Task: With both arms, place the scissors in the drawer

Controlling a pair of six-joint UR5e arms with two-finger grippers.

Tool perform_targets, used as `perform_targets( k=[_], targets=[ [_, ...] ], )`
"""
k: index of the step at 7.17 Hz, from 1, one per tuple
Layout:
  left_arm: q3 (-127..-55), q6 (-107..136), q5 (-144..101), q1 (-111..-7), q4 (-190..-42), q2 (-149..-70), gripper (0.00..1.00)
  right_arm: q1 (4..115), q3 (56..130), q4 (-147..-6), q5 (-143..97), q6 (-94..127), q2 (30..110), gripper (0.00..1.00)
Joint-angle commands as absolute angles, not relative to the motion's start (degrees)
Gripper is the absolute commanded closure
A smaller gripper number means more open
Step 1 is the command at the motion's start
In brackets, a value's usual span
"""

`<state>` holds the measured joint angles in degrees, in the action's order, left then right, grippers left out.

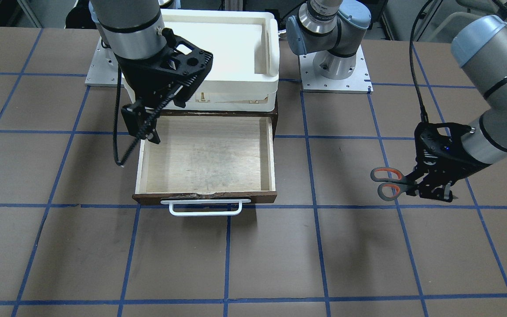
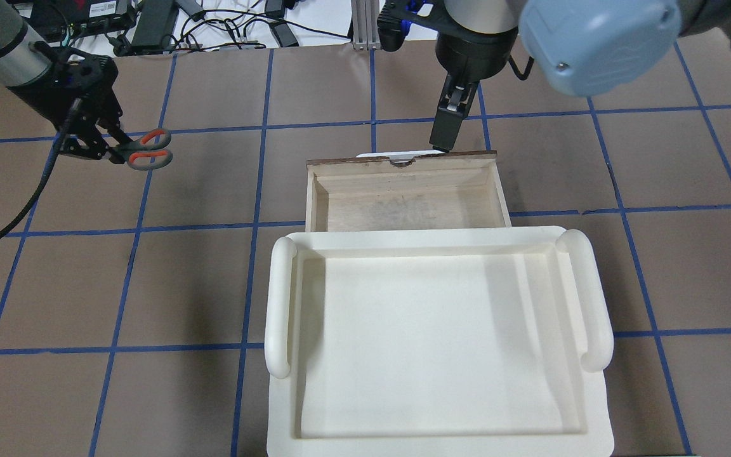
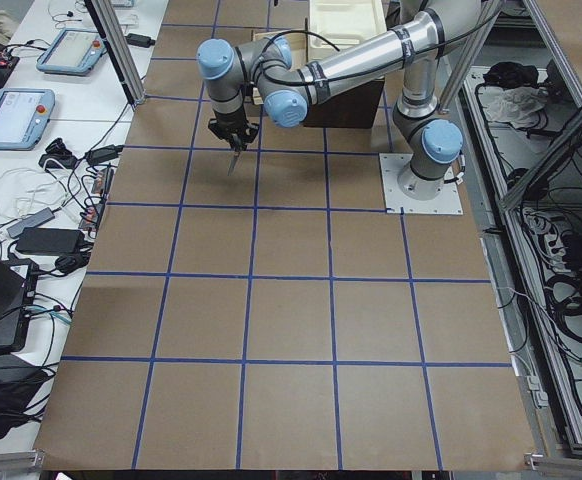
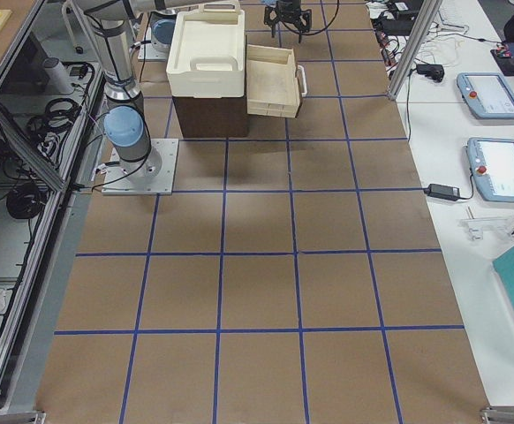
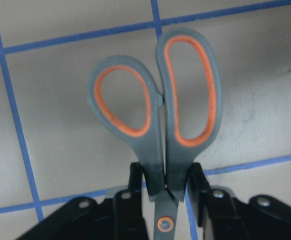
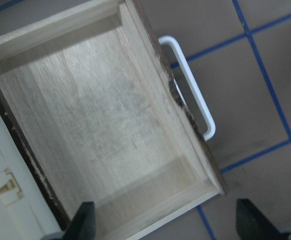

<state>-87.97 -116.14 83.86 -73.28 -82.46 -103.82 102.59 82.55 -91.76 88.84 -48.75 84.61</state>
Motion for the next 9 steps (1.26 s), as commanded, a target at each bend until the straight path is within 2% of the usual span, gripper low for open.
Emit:
perform_targets(
  k=[1,3,6,9],
  targets=[
    [-87.98,-108.41,81.14,-78.46,-82.97,-102.14,1.0,102.31,85.78,-84.77,91.32,-25.93,91.47,0.0],
    [-88.85,-103.66,80.95,-84.08,-82.97,-101.26,1.0,101.52,85.61,-82.18,91.49,-7.47,92.81,0.0],
    [-89.12,-98.11,81.03,-92.79,-82.44,-100.89,1.0,91.88,84.99,-82.09,88.0,-5.89,93.69,0.0],
    [-89.3,-88.37,81.04,-102.7,-81.3,-101.34,1.0,91.58,85.25,-82.53,87.8,-1.06,93.43,0.0]
  ],
)
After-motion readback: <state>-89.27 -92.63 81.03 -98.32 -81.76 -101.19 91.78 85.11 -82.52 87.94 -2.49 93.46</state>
